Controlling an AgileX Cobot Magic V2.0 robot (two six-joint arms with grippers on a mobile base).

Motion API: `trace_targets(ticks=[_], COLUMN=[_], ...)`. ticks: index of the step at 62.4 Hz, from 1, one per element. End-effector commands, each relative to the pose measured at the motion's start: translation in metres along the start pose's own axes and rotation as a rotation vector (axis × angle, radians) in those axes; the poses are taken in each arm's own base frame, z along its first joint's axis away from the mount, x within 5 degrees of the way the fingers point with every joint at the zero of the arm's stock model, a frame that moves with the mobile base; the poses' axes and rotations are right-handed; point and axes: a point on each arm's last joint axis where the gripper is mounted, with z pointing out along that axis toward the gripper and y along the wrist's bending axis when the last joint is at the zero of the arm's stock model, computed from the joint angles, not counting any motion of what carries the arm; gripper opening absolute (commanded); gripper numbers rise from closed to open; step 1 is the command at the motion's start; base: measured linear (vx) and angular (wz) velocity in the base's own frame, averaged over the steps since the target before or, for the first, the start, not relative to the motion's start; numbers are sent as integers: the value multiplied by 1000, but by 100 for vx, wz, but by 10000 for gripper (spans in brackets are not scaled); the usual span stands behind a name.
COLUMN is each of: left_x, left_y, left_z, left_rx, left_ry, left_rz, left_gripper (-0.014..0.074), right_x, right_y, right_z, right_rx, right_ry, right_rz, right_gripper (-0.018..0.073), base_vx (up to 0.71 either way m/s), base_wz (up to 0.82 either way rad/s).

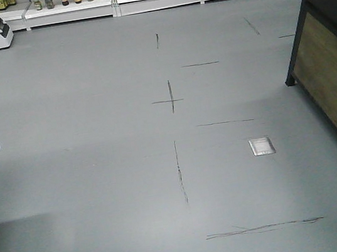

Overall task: Pick three apples into basket with both arms
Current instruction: 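Drive the base across the floor toward the black fruit table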

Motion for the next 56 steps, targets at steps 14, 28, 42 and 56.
trace_targets(ticks=[14,28,42,56], left_x=[1,1,1,1], left_y=[0,0,0,0], left_z=[0,0,0,0], left_rx=[5,5,5,5], left_ry=[-58,-58,-58,-58], left_rz=[-7,-7,-7,-7], left_gripper=[-6,-6,-6,-6], right_x=[-2,-2,-2,-2], right_y=[1,1,1,1], right_z=[-1,-1,-1,-1], right_rx=[-8,-8,-8,-8], right_ry=[-65,-65,-65,-65], right_rz=[-18,-18,-18,-18], right_gripper=[-4,-4,-4,-4], base_vx=[0,0,5,11], base_wz=[0,2,8,14])
